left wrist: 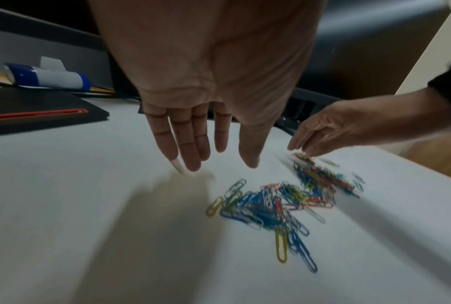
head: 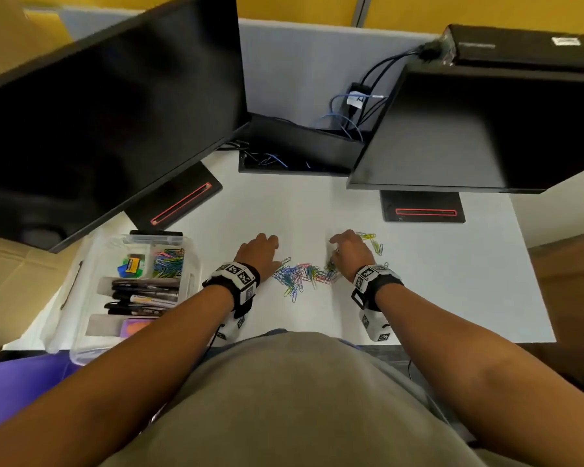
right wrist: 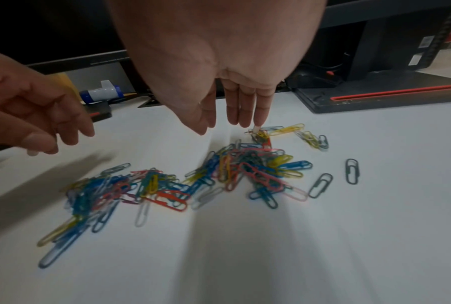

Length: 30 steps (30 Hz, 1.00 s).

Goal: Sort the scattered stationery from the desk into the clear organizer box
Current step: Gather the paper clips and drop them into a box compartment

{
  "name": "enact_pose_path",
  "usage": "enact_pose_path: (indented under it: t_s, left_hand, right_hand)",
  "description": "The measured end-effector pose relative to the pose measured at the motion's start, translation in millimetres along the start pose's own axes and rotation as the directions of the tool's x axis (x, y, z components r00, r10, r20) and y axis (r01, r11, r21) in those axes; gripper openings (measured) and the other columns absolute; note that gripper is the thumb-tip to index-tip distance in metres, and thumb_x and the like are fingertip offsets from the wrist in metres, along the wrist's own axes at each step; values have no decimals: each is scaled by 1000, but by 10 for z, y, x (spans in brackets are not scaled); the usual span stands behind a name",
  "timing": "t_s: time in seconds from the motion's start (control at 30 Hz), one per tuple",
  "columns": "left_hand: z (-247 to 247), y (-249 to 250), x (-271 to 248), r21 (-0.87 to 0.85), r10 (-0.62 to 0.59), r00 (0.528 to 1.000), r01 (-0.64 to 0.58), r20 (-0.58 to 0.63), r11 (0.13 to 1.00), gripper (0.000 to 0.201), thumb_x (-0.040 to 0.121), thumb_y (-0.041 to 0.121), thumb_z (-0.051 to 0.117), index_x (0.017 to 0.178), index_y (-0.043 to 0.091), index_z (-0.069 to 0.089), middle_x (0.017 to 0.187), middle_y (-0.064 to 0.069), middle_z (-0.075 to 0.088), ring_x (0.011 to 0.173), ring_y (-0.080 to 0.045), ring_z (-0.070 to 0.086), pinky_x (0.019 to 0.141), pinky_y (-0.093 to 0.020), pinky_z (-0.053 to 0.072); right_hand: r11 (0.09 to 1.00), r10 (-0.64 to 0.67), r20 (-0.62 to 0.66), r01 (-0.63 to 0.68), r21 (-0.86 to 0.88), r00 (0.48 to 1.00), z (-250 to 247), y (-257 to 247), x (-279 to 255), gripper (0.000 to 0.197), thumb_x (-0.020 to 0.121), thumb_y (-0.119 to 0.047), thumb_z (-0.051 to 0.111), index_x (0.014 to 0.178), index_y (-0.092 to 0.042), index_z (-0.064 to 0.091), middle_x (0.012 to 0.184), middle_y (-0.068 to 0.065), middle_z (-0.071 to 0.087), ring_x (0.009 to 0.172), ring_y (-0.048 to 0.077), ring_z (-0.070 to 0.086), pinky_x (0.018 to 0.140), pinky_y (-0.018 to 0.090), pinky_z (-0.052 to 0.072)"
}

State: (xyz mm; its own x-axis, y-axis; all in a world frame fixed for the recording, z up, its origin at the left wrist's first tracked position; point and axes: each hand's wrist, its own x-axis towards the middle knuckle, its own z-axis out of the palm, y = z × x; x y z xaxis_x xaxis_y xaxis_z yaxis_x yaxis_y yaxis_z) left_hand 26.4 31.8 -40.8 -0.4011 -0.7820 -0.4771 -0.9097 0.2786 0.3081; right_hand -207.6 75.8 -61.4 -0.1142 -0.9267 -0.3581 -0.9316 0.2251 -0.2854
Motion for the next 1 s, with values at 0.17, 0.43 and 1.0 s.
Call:
enact_pose_path:
  t_s: [0.17, 0.43, 1.0]
  left_hand:
    - [206, 64, 100, 34, -72, 989, 69, 127, 997, 69, 83, 49, 70, 132, 13, 39, 127, -12, 44, 109, -31, 55, 92, -42, 47]
    - [455, 252, 205, 13, -49, 987, 47, 150, 999, 90, 68, 49, 83, 134, 14, 33, 129, -12, 36, 116, -32, 47, 86, -42, 50]
    - [558, 396, 356, -34, 22, 1000, -21, 9, 999, 19, 96, 25, 55, 105, 9, 52, 103, -10, 52, 86, -30, 57, 73, -36, 46]
  right_hand:
    - [997, 56, -21, -58, -59, 998, -42, 255, 49, 41, 89, -14, 58, 130, -12, 56, 130, 15, 49, 116, 34, 51, 94, 40, 47]
    - [982, 143, 39, -137, -127, 989, -79, 532, 203, 63, 89, -42, 62, 142, -18, 38, 138, 14, 40, 123, 36, 43, 101, 44, 38]
    - [985, -68, 88, 81, -151, 994, 21, 523, 190, 23, 89, -7, 55, 111, -10, 58, 111, 9, 56, 104, 28, 56, 74, 35, 46]
